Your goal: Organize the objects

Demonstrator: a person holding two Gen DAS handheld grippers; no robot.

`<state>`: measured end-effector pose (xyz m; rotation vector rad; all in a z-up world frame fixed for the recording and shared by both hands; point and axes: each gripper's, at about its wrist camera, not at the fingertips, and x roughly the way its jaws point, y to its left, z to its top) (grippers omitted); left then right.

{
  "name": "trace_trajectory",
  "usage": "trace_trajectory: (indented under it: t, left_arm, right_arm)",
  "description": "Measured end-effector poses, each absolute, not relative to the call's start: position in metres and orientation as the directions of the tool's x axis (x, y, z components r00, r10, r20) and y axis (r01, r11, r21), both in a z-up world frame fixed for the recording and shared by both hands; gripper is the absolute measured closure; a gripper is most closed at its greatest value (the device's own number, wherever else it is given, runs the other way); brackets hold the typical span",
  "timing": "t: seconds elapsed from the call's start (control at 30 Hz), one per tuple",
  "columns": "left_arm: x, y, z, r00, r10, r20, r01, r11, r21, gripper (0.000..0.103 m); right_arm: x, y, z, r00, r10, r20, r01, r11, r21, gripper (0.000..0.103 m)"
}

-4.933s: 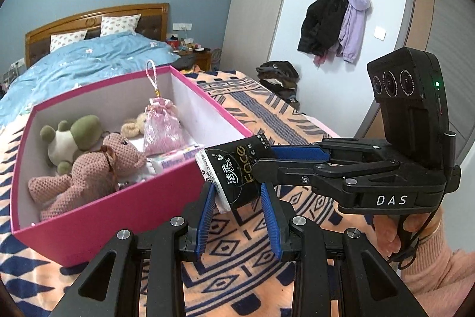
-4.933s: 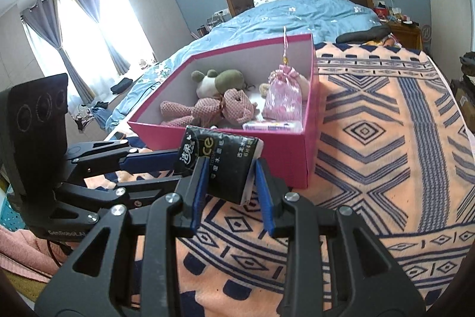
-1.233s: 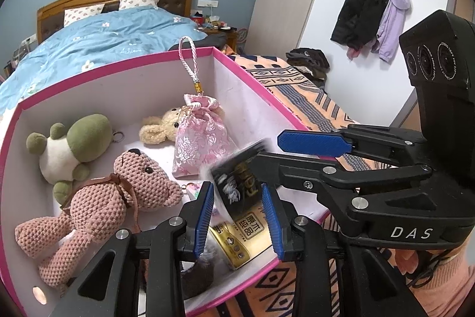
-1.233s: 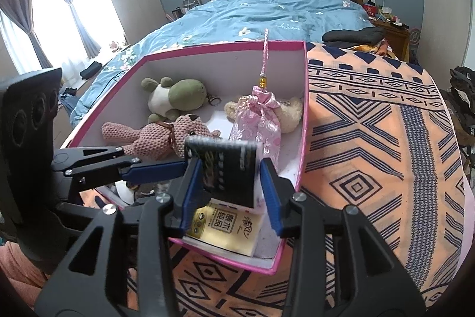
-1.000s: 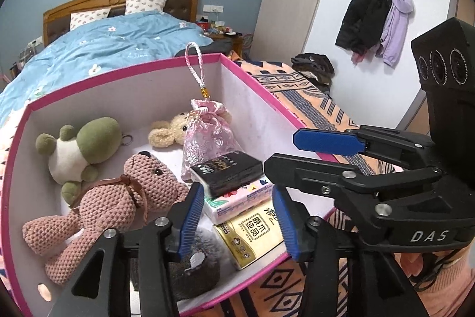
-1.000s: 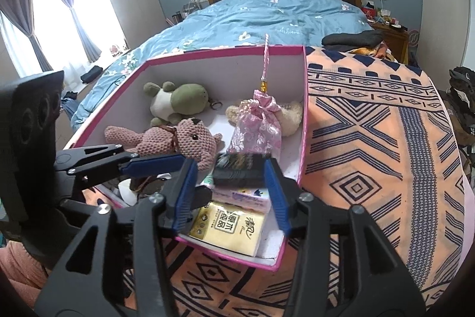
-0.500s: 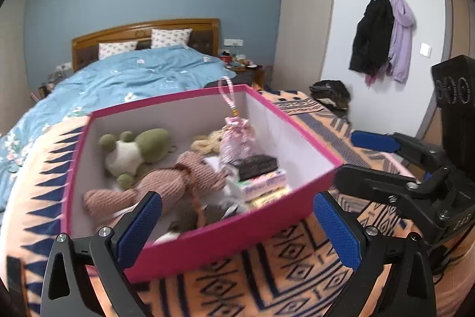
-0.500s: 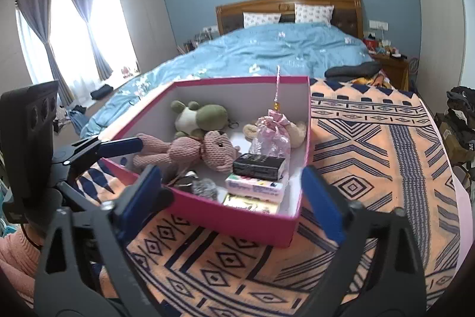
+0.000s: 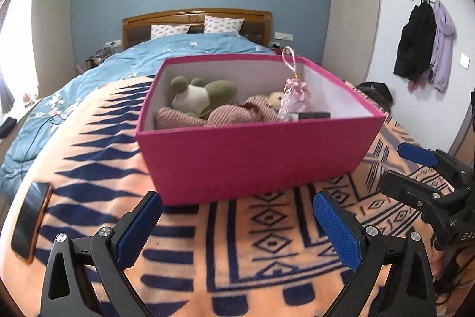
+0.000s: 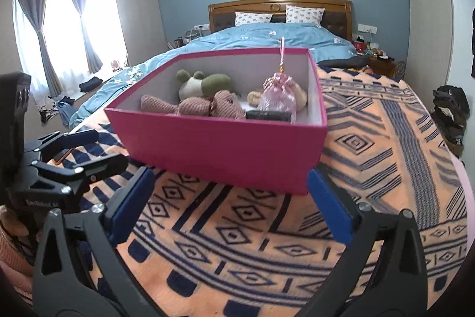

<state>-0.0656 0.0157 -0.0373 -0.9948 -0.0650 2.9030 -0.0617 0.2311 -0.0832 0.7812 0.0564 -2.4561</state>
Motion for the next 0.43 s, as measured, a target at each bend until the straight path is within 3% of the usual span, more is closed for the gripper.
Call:
trace_trajectory:
  t: [0.43]
  left_arm:
    - [-0.05,0.022,-0.046,-0.793,0.023,-0.609,-0.018,-1.0,-0.014,0.0]
  right_arm:
    - [-0.048,0.222,-0.1,-0.658,-0.49,-0.571,0.515,-0.847,0.132,0.0]
